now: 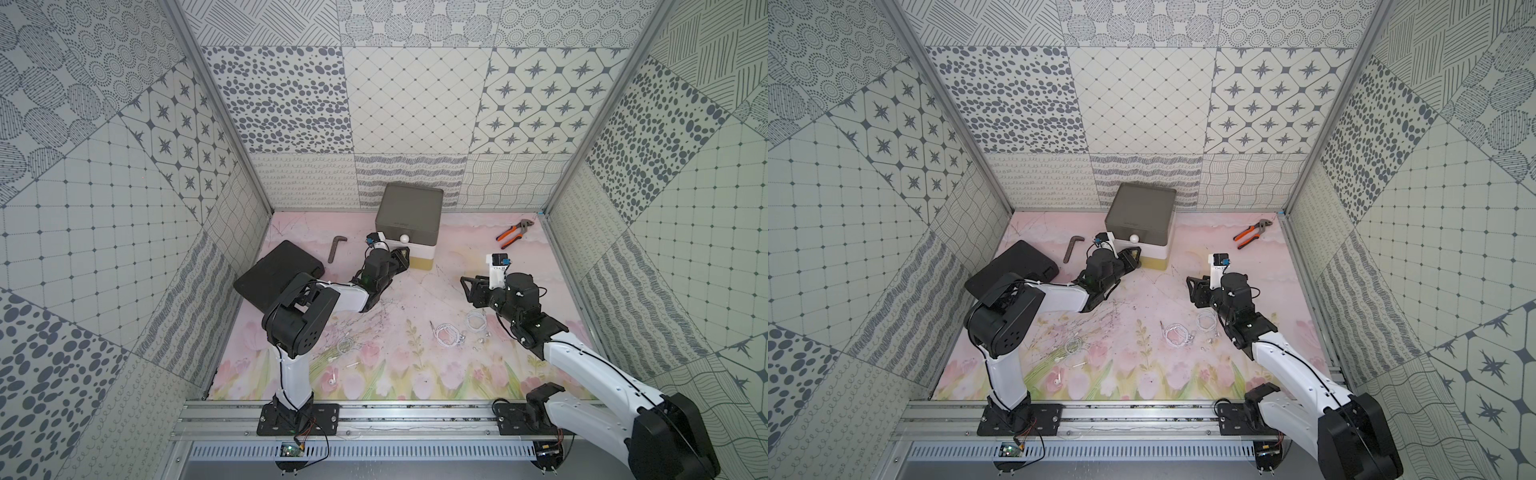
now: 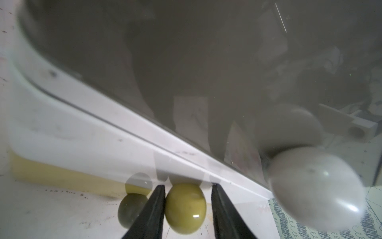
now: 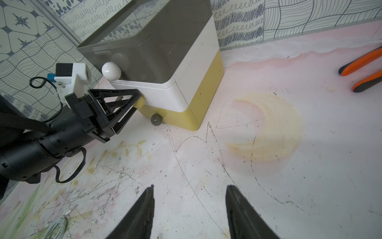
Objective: Place the wired earphones into the drawer by color
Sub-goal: Close the drawer in the storage box.
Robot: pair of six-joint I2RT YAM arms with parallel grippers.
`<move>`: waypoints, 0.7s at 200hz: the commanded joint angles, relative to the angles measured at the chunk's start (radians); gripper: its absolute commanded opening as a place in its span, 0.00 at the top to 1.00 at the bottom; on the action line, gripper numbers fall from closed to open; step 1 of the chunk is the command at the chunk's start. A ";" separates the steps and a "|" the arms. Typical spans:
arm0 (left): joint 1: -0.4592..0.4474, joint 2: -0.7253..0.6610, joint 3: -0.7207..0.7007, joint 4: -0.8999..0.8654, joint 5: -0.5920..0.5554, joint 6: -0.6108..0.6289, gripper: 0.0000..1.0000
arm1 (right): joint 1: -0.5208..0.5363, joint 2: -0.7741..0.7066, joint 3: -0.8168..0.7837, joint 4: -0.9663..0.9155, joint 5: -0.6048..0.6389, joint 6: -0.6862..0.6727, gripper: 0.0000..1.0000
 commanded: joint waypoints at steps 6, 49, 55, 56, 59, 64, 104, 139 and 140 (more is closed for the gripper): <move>0.019 0.026 0.029 0.135 0.018 0.033 0.58 | -0.004 -0.013 -0.001 0.038 -0.005 0.009 0.41; 0.019 0.004 -0.006 0.141 0.023 0.013 0.52 | -0.003 -0.008 -0.001 0.041 -0.004 0.009 0.42; 0.020 -0.005 -0.019 0.146 0.022 0.008 0.50 | -0.004 -0.008 -0.001 0.041 -0.002 0.009 0.41; 0.019 -0.006 -0.020 0.146 0.021 0.006 0.50 | -0.003 -0.008 -0.002 0.040 -0.002 0.009 0.41; 0.018 -0.011 -0.029 0.147 0.022 0.003 0.48 | -0.003 -0.007 -0.002 0.039 -0.002 0.009 0.41; 0.019 -0.022 -0.041 0.148 0.020 -0.004 0.47 | -0.003 -0.009 -0.003 0.040 0.000 0.009 0.42; 0.015 -0.094 -0.150 0.148 0.000 -0.055 0.36 | -0.003 -0.008 -0.005 0.040 0.007 0.011 0.41; 0.015 -0.099 -0.200 0.141 -0.005 -0.090 0.32 | -0.003 -0.009 -0.007 0.039 0.012 0.011 0.41; 0.015 -0.099 -0.200 0.141 -0.005 -0.091 0.32 | -0.004 -0.010 -0.007 0.040 0.012 0.011 0.41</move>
